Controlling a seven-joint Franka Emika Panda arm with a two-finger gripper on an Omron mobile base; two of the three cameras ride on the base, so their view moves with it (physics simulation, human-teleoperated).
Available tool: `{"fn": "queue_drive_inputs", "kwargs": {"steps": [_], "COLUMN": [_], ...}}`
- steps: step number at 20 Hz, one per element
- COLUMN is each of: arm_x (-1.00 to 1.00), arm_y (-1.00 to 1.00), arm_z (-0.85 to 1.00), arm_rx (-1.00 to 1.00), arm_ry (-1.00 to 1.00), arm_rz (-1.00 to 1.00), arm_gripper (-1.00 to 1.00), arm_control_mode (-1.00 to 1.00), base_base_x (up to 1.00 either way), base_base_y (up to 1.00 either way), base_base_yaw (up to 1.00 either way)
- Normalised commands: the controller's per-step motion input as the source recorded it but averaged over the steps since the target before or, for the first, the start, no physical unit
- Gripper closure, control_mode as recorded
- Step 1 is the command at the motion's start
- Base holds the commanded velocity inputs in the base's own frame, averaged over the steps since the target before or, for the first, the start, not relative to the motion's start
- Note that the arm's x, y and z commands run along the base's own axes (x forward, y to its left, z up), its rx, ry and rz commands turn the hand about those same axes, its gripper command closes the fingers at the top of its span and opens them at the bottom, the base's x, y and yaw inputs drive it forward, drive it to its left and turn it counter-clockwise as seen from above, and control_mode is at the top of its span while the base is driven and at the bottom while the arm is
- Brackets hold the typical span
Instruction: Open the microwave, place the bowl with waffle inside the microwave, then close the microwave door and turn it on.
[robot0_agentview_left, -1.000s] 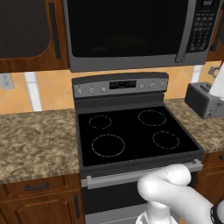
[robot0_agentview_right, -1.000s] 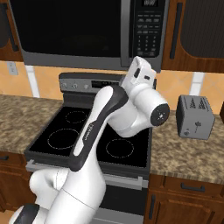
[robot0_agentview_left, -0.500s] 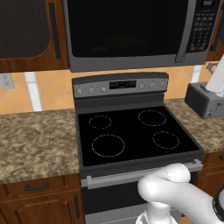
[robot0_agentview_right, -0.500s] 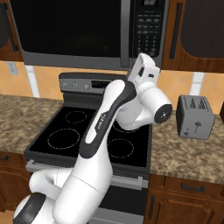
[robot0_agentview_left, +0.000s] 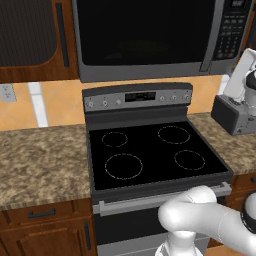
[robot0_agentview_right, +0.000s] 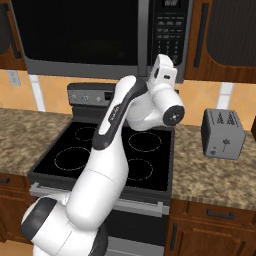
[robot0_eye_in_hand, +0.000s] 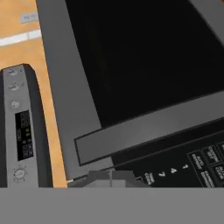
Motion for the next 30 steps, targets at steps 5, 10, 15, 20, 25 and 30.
{"fn": "queue_drive_inputs", "kwargs": {"steps": [5, 10, 15, 20, 25, 30], "arm_x": [0.24, 0.07, 0.2, 0.34, 0.33, 0.37], "arm_y": [-0.13, -0.17, -0.12, -0.13, -0.1, -0.01], "arm_z": [0.18, 0.2, 0.02, 0.0, 0.0, 0.0], "arm_rx": [-0.02, 0.0, 0.0, 0.0, 0.0, 0.0], "arm_ry": [-0.03, -0.04, -0.01, 0.0, 0.0, 0.0], "arm_rz": [-0.08, -0.05, -0.03, -0.03, -0.02, 0.0], "arm_gripper": [1.0, 1.0, 1.0, 1.0, 1.0, 1.0], "arm_control_mode": [-1.0, -1.0, -1.0, -1.0, -1.0, -1.0], "base_base_x": [0.0, 0.0, 0.0, 0.0, 0.0, 0.0], "base_base_y": [0.0, 0.0, 0.0, 0.0, 0.0, 0.0], "base_base_yaw": [0.0, 0.0, 0.0, 0.0, 0.0, 0.0]}}
